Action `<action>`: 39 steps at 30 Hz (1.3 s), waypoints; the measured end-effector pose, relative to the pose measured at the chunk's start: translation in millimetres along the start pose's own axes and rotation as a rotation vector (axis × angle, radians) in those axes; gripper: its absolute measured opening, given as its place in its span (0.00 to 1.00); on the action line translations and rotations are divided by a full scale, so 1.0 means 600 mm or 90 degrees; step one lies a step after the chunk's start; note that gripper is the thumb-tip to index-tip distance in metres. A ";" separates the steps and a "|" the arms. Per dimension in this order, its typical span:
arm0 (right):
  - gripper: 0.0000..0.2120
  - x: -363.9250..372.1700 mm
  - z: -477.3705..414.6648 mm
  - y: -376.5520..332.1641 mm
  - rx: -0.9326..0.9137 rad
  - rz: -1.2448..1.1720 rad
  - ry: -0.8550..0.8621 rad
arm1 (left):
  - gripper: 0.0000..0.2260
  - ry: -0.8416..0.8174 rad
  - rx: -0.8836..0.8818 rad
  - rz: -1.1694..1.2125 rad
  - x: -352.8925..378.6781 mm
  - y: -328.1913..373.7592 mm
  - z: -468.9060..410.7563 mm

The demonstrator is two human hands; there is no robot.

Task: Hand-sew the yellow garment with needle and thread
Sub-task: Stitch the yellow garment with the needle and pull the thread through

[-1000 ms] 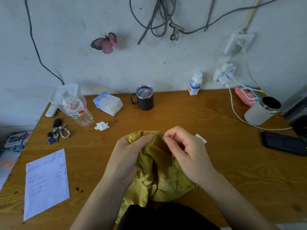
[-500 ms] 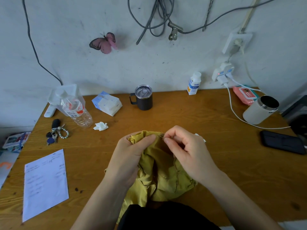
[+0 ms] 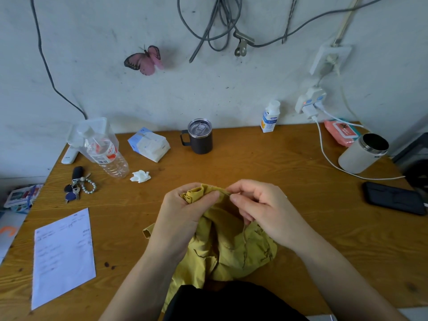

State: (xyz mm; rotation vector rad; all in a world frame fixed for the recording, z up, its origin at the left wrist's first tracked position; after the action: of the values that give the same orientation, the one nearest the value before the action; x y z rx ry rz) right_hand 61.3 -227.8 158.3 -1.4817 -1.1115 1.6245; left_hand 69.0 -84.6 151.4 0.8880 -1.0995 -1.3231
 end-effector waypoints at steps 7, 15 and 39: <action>0.06 -0.004 0.006 -0.010 -0.030 0.072 0.092 | 0.07 0.070 0.028 -0.047 -0.001 -0.002 0.000; 0.05 0.000 0.011 -0.017 -0.063 0.153 0.139 | 0.08 0.095 0.074 -0.106 0.010 -0.005 0.007; 0.08 -0.003 0.000 0.018 0.113 -0.299 -0.060 | 0.12 -0.072 -0.178 0.143 0.019 -0.022 -0.006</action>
State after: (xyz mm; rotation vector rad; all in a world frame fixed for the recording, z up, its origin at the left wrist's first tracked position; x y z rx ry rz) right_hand 62.2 -233.6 149.2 -0.9493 -1.2214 1.4256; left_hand 67.7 -97.5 139.4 0.4750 -1.0364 -1.3108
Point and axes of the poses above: each hand's wrist, its own z-axis away from the middle knuckle, its own x-axis out of the palm, y = z × x, the point moved 6 cm from there along -z, towards the middle knuckle, and after that the axes turned 5 degrees about y, right-handed, at the moved point
